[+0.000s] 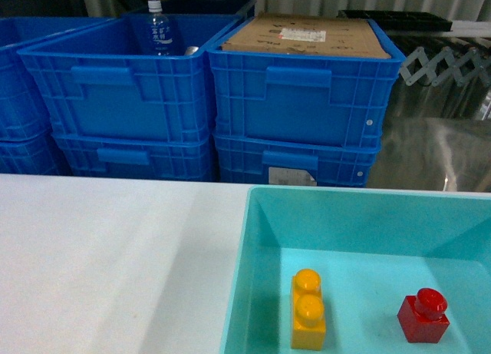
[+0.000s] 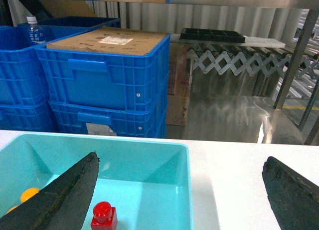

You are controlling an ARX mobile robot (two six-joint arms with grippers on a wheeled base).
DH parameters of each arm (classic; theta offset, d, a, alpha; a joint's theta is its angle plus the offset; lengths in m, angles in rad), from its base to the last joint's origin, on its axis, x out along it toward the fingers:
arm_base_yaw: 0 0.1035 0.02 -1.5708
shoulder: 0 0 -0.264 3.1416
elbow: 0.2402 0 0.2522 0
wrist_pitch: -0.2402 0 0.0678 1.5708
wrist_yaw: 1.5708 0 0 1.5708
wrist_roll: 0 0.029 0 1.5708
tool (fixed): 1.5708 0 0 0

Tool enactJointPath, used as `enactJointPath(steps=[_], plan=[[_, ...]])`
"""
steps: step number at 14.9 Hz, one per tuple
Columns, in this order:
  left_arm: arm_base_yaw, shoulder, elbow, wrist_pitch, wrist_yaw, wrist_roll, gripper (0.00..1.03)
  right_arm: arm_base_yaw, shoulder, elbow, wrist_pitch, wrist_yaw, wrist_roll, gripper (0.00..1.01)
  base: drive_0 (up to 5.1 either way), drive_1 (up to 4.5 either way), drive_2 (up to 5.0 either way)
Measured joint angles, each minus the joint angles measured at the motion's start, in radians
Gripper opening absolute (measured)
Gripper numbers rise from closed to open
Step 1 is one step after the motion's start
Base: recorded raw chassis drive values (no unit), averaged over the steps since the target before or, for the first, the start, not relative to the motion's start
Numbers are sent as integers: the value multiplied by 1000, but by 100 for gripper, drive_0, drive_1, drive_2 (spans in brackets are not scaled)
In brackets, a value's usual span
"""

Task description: Pick red block from blue box to shelf

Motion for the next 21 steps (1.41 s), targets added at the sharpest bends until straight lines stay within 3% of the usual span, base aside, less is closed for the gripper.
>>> enactJointPath(steps=[14, 15, 16, 18, 19, 20, 21], plan=[[0, 0, 0, 0, 0, 0, 98, 0, 0, 0, -1, -1, 0, 98, 0, 0, 0], [0, 0, 0, 0, 0, 0, 98, -13, 3, 0, -4, -18, 2, 98, 0, 0, 0], [0, 0, 0, 0, 0, 0, 98, -43, 42, 1, 24, -47, 8, 98, 0, 0, 0], [0, 0, 0, 0, 0, 0, 98, -52, 229, 13, 173, -76, 13, 98, 0, 0, 0], [0, 0, 0, 0, 0, 0, 98, -29, 341, 49, 238, -72, 25, 98, 0, 0, 0], [0, 0, 0, 0, 0, 0, 98, 151, 649, 175, 315, 14, 55, 98, 0, 0, 0], [0, 0, 0, 0, 0, 0, 98, 275, 842, 278, 307, 66, 76, 98, 0, 0, 0]])
